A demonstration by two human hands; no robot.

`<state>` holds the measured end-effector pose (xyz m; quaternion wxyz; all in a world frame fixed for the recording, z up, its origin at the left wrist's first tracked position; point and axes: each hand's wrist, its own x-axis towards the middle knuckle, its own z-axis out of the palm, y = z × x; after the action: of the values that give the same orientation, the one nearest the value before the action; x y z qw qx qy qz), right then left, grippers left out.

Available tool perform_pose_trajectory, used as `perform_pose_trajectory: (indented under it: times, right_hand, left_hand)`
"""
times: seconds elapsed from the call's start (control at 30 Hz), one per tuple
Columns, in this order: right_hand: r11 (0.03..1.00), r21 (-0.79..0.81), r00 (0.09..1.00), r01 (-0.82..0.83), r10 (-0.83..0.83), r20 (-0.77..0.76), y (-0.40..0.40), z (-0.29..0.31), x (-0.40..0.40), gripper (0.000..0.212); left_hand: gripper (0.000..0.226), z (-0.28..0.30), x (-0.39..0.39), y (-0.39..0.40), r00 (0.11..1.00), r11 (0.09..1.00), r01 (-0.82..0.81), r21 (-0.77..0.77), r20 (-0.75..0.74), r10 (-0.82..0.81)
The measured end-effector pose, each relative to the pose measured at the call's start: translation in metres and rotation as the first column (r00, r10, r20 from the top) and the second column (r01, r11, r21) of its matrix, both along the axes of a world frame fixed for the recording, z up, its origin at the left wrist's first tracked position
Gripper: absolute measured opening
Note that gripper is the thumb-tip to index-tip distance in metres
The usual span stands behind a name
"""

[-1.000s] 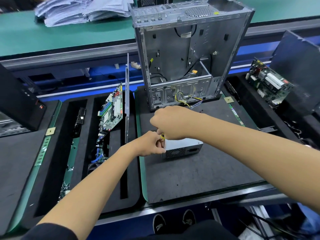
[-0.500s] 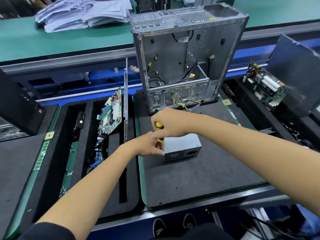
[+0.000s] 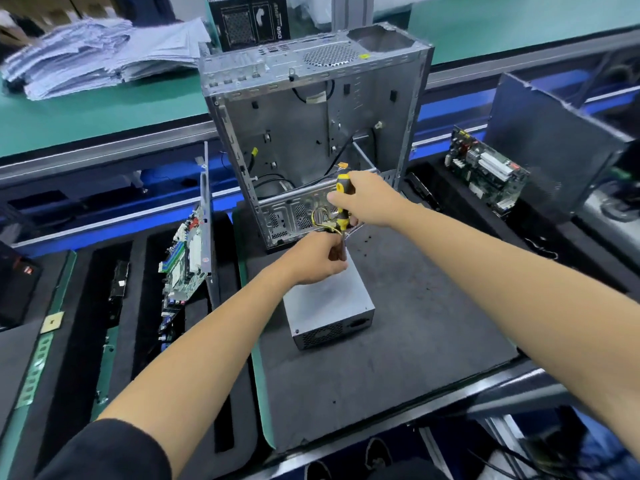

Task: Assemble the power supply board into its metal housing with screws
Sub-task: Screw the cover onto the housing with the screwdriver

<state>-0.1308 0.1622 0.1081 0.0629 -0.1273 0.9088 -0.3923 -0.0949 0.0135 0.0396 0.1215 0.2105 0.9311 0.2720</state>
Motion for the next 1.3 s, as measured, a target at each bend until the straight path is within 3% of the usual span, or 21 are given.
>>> perform_pose_trajectory:
  times: [0.27, 0.37, 0.43, 0.6, 0.67, 0.8, 1.13, 1.2, 1.3]
  right_hand:
    - [0.989, 0.038, 0.99, 0.14, -0.14, -0.012, 0.029, -0.035, -0.032, 0.035]
    - [0.981, 0.11, 0.987, 0.16, -0.161, -0.007, 0.039, -0.05, -0.046, 0.034]
    - [0.976, 0.111, 0.982, 0.185, -0.189, 0.03, 0.048, -0.059, -0.056, 0.033]
    - [0.968, 0.104, 0.966, 0.229, -0.239, 0.101, 0.065, -0.082, -0.073, 0.032]
    - [0.967, 0.113, 0.964, 0.229, -0.242, 0.109, 0.069, -0.09, -0.078, 0.032]
    - [0.965, 0.132, 0.965, 0.227, -0.241, 0.105, 0.075, -0.098, -0.088, 0.032]
    - [0.973, 0.09, 0.965, 0.214, -0.224, 0.134, 0.07, -0.101, -0.095, 0.024]
    - [0.974, 0.076, 0.965, 0.213, -0.222, 0.138, 0.07, -0.098, -0.094, 0.024]
    - [0.975, 0.059, 0.967, 0.214, -0.22, 0.127, 0.067, -0.089, -0.089, 0.029]
  left_hand:
    - [0.02, -0.024, -0.045, 0.042, 1.0, 0.999, -0.019, -0.032, -0.003, 0.019]
    - [0.002, -0.035, -0.062, 0.053, 0.999, 0.991, -0.031, -0.127, -0.045, 0.026]
    - [0.011, -0.043, -0.074, 0.062, 0.994, 0.969, -0.009, -0.245, -0.107, -0.018]
    - [0.009, -0.062, -0.093, 0.09, 0.922, 0.735, -0.004, -0.678, -0.287, -0.26]
    - [0.015, -0.071, -0.097, 0.099, 0.901, 0.664, 0.001, -0.748, -0.287, -0.325]
    - [0.023, -0.082, -0.104, 0.11, 0.908, 0.619, 0.05, -0.784, -0.223, -0.356]
    - [0.007, -0.088, -0.111, 0.11, 0.944, 0.663, 0.094, -0.743, -0.145, -0.297]
    - [0.013, -0.088, -0.112, 0.108, 0.966, 0.732, 0.085, -0.676, -0.124, -0.226]
    - [0.017, -0.082, -0.114, 0.104, 1.0, 0.915, 0.0, -0.403, -0.029, -0.013]
